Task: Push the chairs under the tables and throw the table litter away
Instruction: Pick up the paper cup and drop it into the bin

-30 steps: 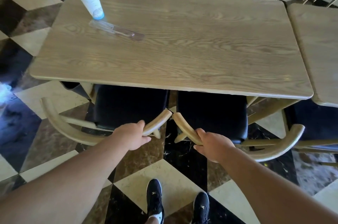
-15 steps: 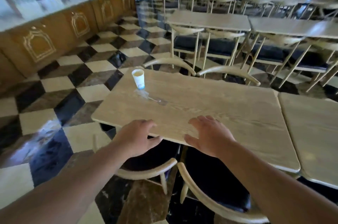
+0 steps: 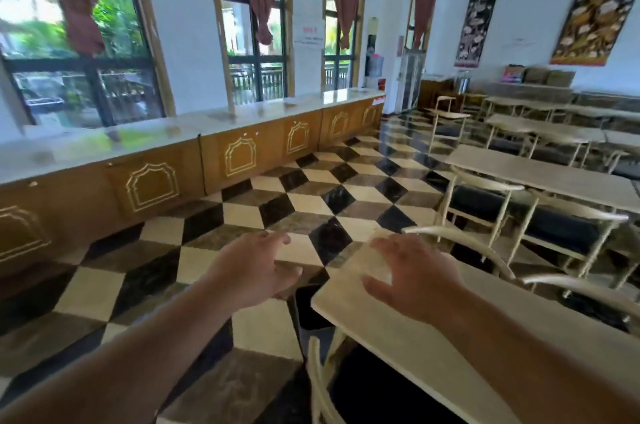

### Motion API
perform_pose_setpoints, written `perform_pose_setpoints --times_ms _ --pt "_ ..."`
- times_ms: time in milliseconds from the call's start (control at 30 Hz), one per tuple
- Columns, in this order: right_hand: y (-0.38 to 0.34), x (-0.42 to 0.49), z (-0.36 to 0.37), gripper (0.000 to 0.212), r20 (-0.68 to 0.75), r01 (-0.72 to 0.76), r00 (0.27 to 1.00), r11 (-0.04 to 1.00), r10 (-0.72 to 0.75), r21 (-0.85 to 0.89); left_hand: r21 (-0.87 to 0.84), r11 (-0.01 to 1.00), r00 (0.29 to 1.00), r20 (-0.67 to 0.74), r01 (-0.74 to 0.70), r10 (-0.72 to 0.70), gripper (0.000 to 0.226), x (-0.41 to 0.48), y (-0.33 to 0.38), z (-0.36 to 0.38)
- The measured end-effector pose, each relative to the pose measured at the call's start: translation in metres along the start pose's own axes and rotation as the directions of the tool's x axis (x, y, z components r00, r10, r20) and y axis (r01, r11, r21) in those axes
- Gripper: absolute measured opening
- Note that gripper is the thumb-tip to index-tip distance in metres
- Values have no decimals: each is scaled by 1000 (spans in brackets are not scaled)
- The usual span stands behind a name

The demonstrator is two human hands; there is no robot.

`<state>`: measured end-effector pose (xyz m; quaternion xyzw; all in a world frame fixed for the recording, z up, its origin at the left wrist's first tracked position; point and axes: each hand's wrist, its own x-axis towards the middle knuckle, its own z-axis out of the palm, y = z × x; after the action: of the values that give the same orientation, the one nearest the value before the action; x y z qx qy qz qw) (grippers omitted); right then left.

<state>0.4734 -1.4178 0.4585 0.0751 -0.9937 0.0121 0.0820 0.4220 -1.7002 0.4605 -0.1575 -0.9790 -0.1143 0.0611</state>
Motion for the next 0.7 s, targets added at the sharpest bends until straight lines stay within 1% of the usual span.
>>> perform_pose_setpoints --times_ms 100,167,267,334,400,467,534,634,701 --pt "-56 47 4 63 -8 24 1000 999 -23 25 -4 999 996 -86 36 -36 59 8 -80 -24" --pt "-88 75 10 56 3 -14 1000 997 14 78 -26 999 995 -87 44 -47 53 13 -124 -34" --pt "-130 113 20 50 -13 -53 998 992 55 112 8 1000 996 -82 28 -28 46 28 -181 -40" --pt "-151 136 29 57 -45 -44 998 993 50 112 42 999 996 -83 -3 6 54 45 -211 -39" --pt "-169 156 41 69 -56 -41 997 992 48 115 66 997 997 -60 -44 48 70 62 -231 -35" --pt "-180 177 52 78 -17 -62 998 990 65 125 67 995 997 -27 -69 71 82 82 -242 -29" --pt "-184 201 64 81 11 -84 996 987 84 135 47 995 996 17 -89 89 85 105 -251 -18" --pt "-175 242 87 78 34 -109 994 985 105 134 28 991 989 75 -129 126 82 149 -266 1" --pt "-164 274 107 76 39 -128 991 983 124 135 43 990 987 100 -132 127 80 189 -277 16"
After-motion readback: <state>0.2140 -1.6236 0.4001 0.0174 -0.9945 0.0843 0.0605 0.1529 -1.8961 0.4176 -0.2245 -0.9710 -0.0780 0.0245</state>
